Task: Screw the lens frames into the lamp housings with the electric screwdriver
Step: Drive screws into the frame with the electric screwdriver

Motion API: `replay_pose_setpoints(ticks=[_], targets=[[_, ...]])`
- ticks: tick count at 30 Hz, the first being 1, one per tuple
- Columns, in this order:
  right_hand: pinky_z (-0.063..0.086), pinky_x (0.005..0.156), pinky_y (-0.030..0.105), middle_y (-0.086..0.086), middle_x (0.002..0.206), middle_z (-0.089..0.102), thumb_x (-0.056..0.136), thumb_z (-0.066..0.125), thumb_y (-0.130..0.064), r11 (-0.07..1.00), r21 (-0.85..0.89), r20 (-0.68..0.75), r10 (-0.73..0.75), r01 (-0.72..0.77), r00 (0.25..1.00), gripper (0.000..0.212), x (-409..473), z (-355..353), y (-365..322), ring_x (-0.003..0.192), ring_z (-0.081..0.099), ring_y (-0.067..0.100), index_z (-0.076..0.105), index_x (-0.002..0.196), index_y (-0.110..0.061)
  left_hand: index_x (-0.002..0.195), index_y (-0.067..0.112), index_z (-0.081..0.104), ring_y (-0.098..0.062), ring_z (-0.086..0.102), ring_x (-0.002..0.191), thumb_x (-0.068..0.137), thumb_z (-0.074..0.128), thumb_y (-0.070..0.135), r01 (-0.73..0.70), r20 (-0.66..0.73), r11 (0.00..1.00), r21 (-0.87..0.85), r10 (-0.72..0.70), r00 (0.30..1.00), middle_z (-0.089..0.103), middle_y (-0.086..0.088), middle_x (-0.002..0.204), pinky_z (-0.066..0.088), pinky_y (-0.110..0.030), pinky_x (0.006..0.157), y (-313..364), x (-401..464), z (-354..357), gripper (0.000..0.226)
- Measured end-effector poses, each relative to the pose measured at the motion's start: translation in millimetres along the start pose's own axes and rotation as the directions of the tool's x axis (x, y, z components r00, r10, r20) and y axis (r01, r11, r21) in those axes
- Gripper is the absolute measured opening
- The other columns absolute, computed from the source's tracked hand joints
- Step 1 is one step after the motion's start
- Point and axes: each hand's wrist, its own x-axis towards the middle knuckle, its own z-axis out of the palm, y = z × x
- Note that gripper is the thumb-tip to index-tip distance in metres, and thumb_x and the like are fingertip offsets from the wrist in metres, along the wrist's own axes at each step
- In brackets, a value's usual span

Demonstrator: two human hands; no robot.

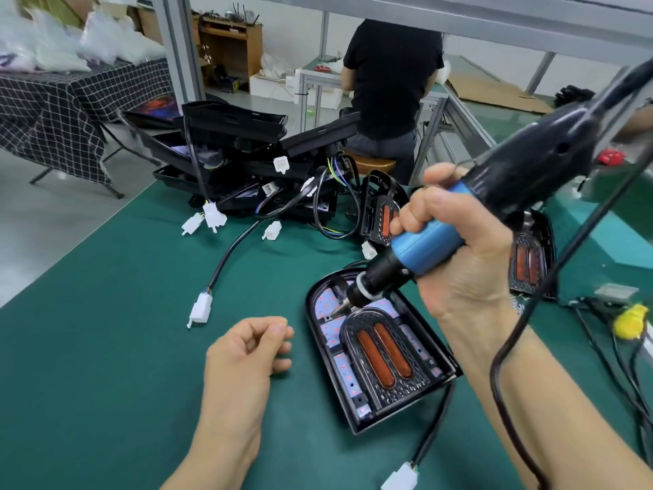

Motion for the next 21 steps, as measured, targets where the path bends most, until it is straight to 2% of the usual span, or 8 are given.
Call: replay_pose_setpoints(ticks=[3,6,9,11,16,21], targets=[[0.042,0.055,0.027,0.001,0.053,0.047,0.067,0.054,0.001,0.998,-0.059,0.042,0.001,0.001,0.999,0.018,4.8,1.4,12.6,0.046,0.045,0.015,0.059,0.075,-0.014,0.081,0.005,0.068,-0.003,0.062,0.061,0.09,0.059,0.004,0.015,0.003,1.0,0.011,-0.015,1.0,0.072,0.002,0.07,0.054,-0.016,0.056,-6.0,0.8,3.5,0.012],[0.043,0.055,0.028,0.0,0.054,0.049,0.064,0.059,0.001,0.995,-0.099,0.087,-0.001,0.01,0.996,0.019,9.8,0.9,21.9,0.047,0.047,0.015,0.06,0.075,-0.016,0.079,0.006,0.068,-0.004,0.062,0.061,0.089,0.06,0.002,0.03,0.035,1.0,0.006,-0.031,0.999,0.072,0.0,0.071,0.054,-0.018,0.057,-6.0,0.0,8.4,0.013],[0.041,0.057,0.03,-0.002,0.056,0.053,0.067,0.059,0.0,0.99,-0.143,0.105,0.005,0.01,0.994,0.026,12.6,-1.5,29.1,0.048,0.049,0.016,0.065,0.07,-0.025,0.077,0.009,0.069,-0.005,0.063,0.063,0.088,0.06,0.002,0.04,0.044,0.999,0.023,-0.041,0.998,0.072,-0.001,0.072,0.055,-0.024,0.06,-5.1,0.2,11.0,0.016],[0.04,0.058,0.03,-0.007,0.057,0.055,0.068,0.06,-0.001,0.989,-0.145,0.128,0.003,0.016,0.992,0.03,13.2,-1.9,32.4,0.048,0.05,0.014,0.067,0.067,-0.03,0.077,0.01,0.069,-0.005,0.063,0.064,0.088,0.06,0.002,0.042,0.045,0.999,0.018,-0.043,0.998,0.072,-0.001,0.072,0.055,-0.023,0.058,-5.5,0.6,10.5,0.017],[0.044,0.057,0.029,-0.005,0.056,0.056,0.064,0.065,-0.013,0.987,-0.154,0.196,-0.017,0.048,0.98,0.018,14.2,0.9,34.8,0.048,0.051,0.015,0.066,0.072,-0.029,0.078,0.009,0.069,-0.006,0.063,0.063,0.088,0.059,0.002,0.007,0.074,1.0,0.02,-0.009,0.997,0.071,-0.002,0.072,0.054,-0.02,0.054,-7.8,-5.4,10.8,0.016],[0.044,0.058,0.03,-0.003,0.059,0.056,0.062,0.067,-0.014,0.99,-0.141,0.176,-0.007,0.032,0.984,0.017,9.0,2.3,31.1,0.05,0.05,0.016,0.067,0.073,-0.027,0.076,0.012,0.07,-0.005,0.063,0.061,0.086,0.061,-0.002,-0.035,0.102,0.999,0.032,0.032,0.994,0.072,-0.002,0.071,0.054,-0.018,0.055,-6.3,-5.9,12.2,0.02]])
